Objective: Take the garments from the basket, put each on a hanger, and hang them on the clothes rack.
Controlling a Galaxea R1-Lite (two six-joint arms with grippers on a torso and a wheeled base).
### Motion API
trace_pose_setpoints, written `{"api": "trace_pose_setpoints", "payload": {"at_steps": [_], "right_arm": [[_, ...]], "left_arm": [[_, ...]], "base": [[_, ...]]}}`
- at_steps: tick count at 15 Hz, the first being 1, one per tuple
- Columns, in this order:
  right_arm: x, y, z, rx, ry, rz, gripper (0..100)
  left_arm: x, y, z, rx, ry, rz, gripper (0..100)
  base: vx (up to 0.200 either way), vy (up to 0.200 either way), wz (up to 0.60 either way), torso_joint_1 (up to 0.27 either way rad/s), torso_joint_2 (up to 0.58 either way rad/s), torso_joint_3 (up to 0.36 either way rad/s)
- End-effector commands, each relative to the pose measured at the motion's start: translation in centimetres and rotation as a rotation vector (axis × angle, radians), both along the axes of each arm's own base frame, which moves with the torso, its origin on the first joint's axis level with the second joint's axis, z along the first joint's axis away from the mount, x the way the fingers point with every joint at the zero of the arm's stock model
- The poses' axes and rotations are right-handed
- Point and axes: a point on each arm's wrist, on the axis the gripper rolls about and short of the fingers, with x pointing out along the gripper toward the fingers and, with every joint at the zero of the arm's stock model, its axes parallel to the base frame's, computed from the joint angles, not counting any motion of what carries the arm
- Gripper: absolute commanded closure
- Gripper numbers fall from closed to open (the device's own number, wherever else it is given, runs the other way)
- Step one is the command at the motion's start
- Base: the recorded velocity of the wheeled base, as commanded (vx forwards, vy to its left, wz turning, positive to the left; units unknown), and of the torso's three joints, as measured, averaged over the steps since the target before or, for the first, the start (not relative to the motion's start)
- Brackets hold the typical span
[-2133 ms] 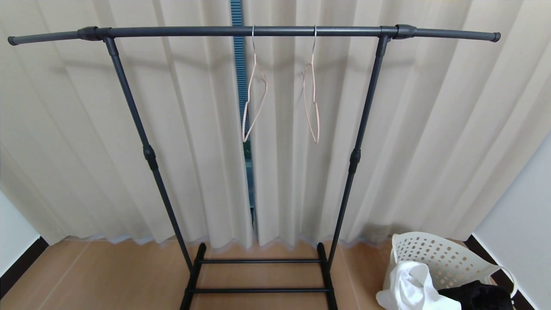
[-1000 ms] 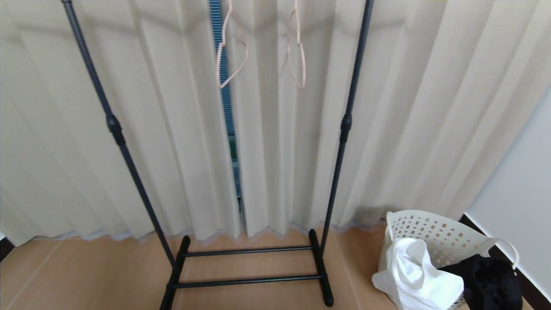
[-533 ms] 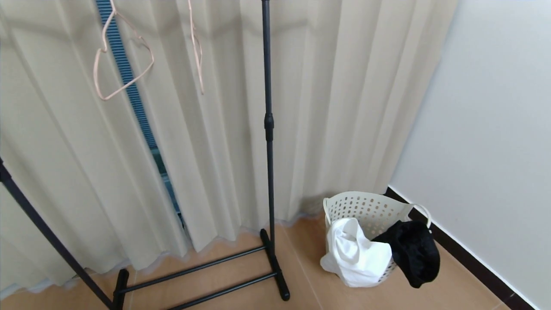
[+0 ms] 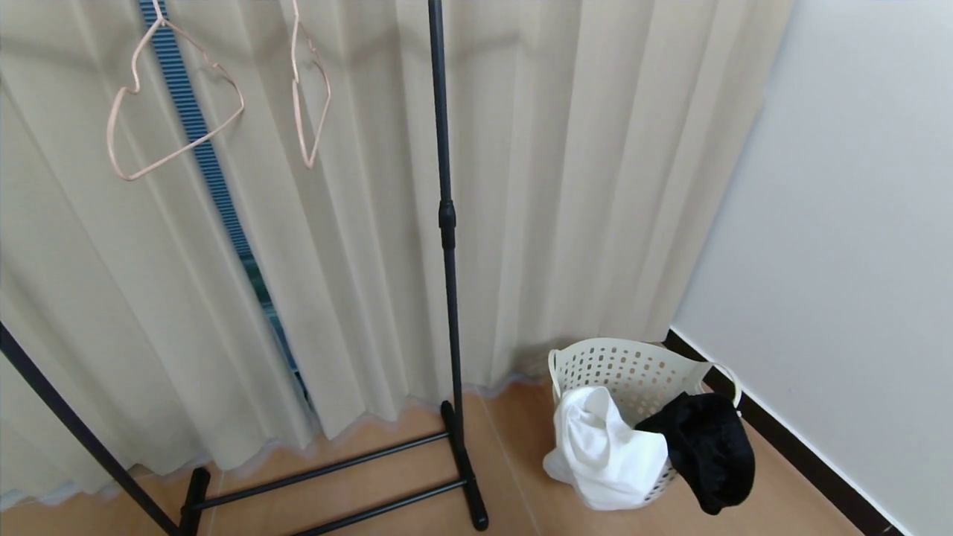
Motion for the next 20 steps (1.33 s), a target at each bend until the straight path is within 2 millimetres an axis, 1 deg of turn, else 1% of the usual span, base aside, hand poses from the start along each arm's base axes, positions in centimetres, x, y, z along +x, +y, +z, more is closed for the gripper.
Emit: {"api": "trace_pose_setpoints", "payload": {"at_steps": [1,6,15,20], "right_arm": [[0.01,0.00,-0.01,0.000,0.002,0.001,0],[0.01,0.00,-0.01,0.000,0.002,0.001,0],[0.01,0.00,-0.01,-0.003,0.002,0.003,0],[0.01,0.00,-0.01,-0.003,0.002,0.003,0]], "left_arm": [[0.01,0.00,0.01,0.000,0.000,0.000,0],[0.01,0.00,0.01,0.000,0.000,-0.002,0],[0.01,0.00,0.06,-0.003,-0.004,0.000,0],[0.01,0.00,0.06,-0.005,-0.004,0.000,0]], "base": [[0.200,0.000,0.00,-0.002,0.01,0.002],[0.200,0.000,0.00,0.000,0.01,0.008],[0.000,0.000,0.00,0.000,0.00,0.000],[0.000,0.000,0.00,0.004,0.00,-0.154]]}}
